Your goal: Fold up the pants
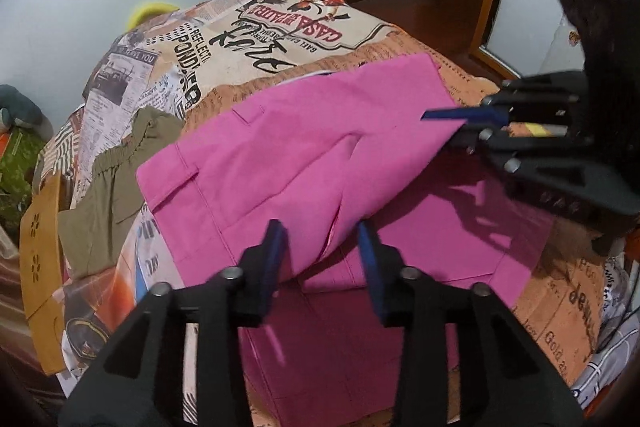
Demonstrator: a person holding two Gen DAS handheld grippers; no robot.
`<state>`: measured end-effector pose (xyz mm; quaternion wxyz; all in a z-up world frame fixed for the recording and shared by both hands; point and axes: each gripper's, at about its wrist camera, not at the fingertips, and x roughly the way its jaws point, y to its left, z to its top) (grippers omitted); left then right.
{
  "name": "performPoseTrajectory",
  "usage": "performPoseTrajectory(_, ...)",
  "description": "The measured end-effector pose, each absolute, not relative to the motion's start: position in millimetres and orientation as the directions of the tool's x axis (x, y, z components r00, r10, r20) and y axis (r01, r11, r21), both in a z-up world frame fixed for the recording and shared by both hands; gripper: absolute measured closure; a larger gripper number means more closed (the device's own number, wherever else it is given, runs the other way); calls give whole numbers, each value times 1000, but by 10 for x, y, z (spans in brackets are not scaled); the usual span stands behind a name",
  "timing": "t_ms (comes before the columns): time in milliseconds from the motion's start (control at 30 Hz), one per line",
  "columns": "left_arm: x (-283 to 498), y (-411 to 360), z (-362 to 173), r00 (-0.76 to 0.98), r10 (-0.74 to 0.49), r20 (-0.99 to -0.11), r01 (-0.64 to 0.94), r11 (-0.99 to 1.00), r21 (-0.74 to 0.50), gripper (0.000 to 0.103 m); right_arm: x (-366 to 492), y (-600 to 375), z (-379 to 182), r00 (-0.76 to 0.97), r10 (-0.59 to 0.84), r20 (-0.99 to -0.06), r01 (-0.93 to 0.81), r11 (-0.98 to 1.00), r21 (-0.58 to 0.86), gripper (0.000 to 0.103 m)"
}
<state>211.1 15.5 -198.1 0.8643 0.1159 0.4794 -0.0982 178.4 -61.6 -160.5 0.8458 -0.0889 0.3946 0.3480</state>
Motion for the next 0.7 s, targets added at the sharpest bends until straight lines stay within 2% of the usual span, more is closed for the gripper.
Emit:
performPoseTrajectory(100,2099,107,-2036,532,-33,-846,276,951,137,54,1799,-629,-1591,437,523,-731,-652,745,143,94)
performPoseTrajectory(400,2126,72,-2059,545,13,-838,215,964,155,53,1717,-656,-1488,438,536,-722,-654,741,154,94)
performPoseTrajectory(467,2112,115,-2004,557,9,-830,194,971,141,62,1685,-678,-1468,442,535,-720,-657,740,147,94)
performPoseTrajectory(533,2075,134,-1949,559,-8,-829,197,973,123,77,1645,-691,-1449,444,532,-721,-660,738,138,94)
performPoseTrajectory(700,1885,51,-1842,578,7,-816,227,959,169,84,1538,-688,-1396,445,530,-722,-670,732,124,94)
